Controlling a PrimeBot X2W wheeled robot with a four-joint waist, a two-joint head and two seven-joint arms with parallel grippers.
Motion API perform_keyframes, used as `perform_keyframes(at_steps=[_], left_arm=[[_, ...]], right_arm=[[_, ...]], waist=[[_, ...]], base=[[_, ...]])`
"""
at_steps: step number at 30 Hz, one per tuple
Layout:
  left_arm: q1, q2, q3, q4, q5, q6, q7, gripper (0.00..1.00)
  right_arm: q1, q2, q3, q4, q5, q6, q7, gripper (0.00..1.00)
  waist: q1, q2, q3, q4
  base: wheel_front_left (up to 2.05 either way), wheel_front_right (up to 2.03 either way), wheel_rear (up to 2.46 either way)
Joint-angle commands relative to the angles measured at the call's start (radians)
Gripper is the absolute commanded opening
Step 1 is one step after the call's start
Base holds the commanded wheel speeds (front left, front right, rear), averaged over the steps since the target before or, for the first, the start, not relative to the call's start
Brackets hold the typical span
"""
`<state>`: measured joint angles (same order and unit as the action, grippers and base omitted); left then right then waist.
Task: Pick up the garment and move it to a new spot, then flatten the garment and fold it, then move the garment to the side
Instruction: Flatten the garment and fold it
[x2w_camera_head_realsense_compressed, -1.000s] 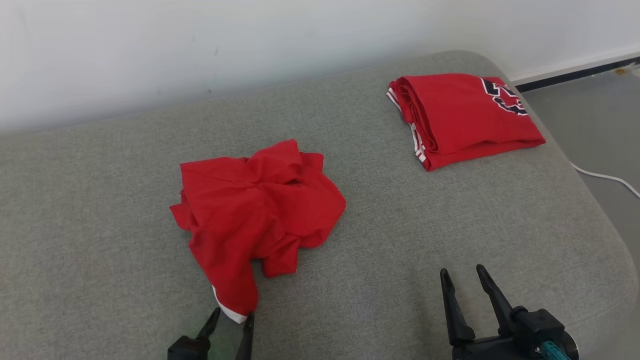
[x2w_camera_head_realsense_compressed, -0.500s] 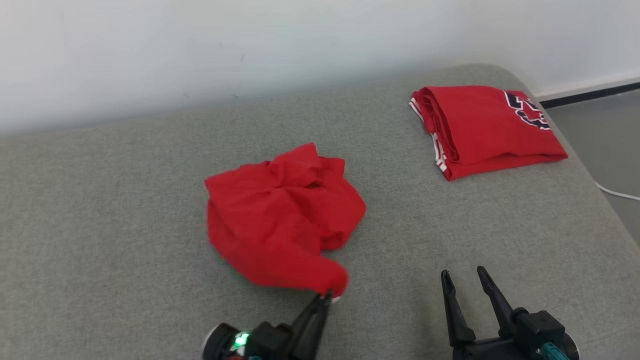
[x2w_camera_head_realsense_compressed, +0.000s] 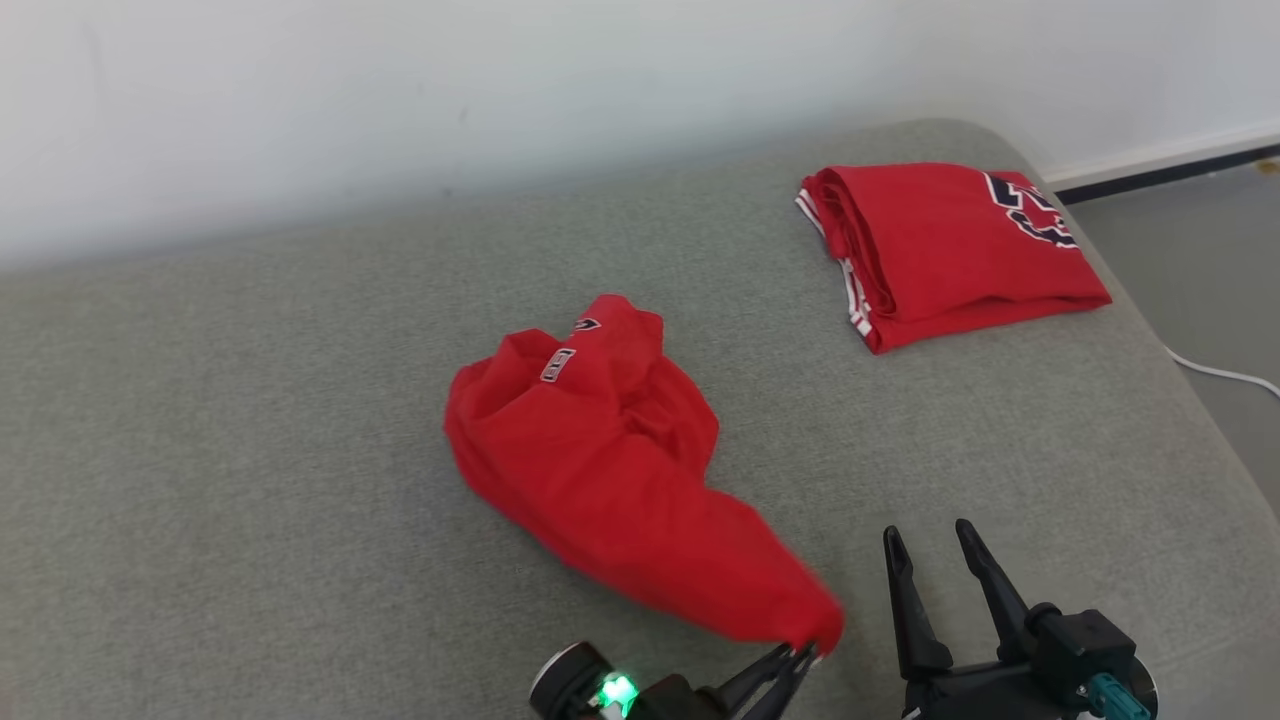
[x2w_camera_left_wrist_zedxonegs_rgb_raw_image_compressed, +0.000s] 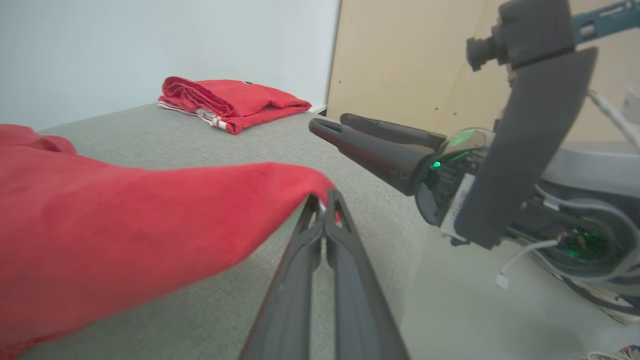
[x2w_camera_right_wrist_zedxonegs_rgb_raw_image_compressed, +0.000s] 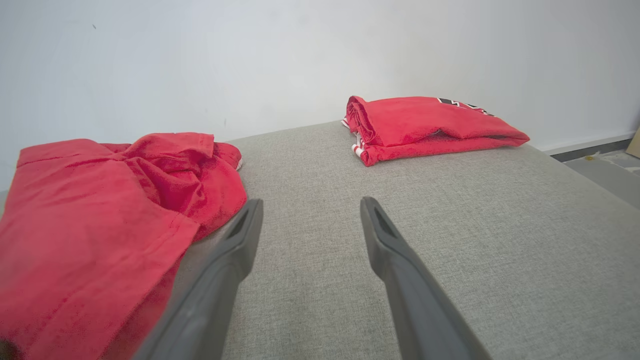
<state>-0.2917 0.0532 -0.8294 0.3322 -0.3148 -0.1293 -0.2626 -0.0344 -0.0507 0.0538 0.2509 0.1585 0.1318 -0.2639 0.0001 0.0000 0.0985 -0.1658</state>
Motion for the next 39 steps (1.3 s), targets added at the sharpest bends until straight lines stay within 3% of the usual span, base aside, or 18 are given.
perform_keyframes(at_steps=[1,2,3,8,13,16,19,25,34,39], left_arm=[[-0.024,0.007,-0.009,0.055,-0.013,0.000,-0.003,0.00],[-0.025,0.006,-0.004,0.098,-0.032,0.000,-0.003,0.33],[-0.029,0.006,-0.009,0.137,-0.028,0.000,-0.003,1.00],[-0.053,0.000,-0.036,0.118,-0.007,0.000,-0.003,1.00],[-0.011,0.001,0.030,0.005,0.026,0.002,-0.003,1.00],[0.017,0.020,0.107,-0.082,0.065,0.021,-0.003,1.00],[0.063,0.038,0.212,-0.174,0.105,0.068,-0.003,1.00],[0.149,0.068,0.384,-0.249,0.155,0.130,-0.003,1.00],[0.323,0.074,0.658,-0.262,0.184,0.160,-0.003,1.00],[0.388,0.052,0.753,-0.212,0.198,0.136,-0.003,1.00]], right_arm=[[-0.008,0.001,-0.003,0.002,-0.005,-0.003,0.000,1.00],[-0.010,0.001,-0.007,0.001,-0.006,-0.003,0.000,1.00],[-0.012,0.001,-0.009,0.001,-0.007,-0.003,0.000,1.00],[0.006,0.001,-0.038,-0.001,-0.009,-0.003,0.000,1.00],[0.015,0.001,-0.034,0.004,0.001,-0.003,0.000,1.00],[0.020,0.001,-0.021,0.005,0.001,-0.003,0.000,1.00],[0.026,0.001,-0.014,0.007,0.000,-0.003,0.000,1.00],[0.039,0.001,-0.006,0.022,-0.011,-0.003,0.000,1.00],[0.059,0.001,0.028,0.058,-0.014,-0.003,0.000,1.00],[0.060,0.001,0.041,0.117,-0.014,-0.003,0.000,1.00]], waist=[[-0.0001,0.0000,0.010,-0.022],[-0.0001,0.0000,0.011,-0.026],[-0.0001,0.0000,0.012,-0.030],[-0.0001,0.0000,0.007,-0.010],[-0.0001,0.0000,-0.009,0.033],[-0.0001,0.0000,-0.019,0.056],[-0.0001,0.0000,-0.028,0.078],[-0.0001,0.0000,-0.049,0.104],[-0.0001,0.0000,-0.070,0.130],[-0.0001,0.0000,-0.072,0.149]], base=[[0.00,0.00,0.00],[0.00,0.00,0.00],[0.00,0.00,0.00],[0.00,0.00,0.00],[0.00,0.00,0.00],[0.00,0.00,0.00],[0.00,0.00,0.00],[0.00,0.00,0.00],[0.00,0.00,0.00],[0.00,0.00,0.00]])
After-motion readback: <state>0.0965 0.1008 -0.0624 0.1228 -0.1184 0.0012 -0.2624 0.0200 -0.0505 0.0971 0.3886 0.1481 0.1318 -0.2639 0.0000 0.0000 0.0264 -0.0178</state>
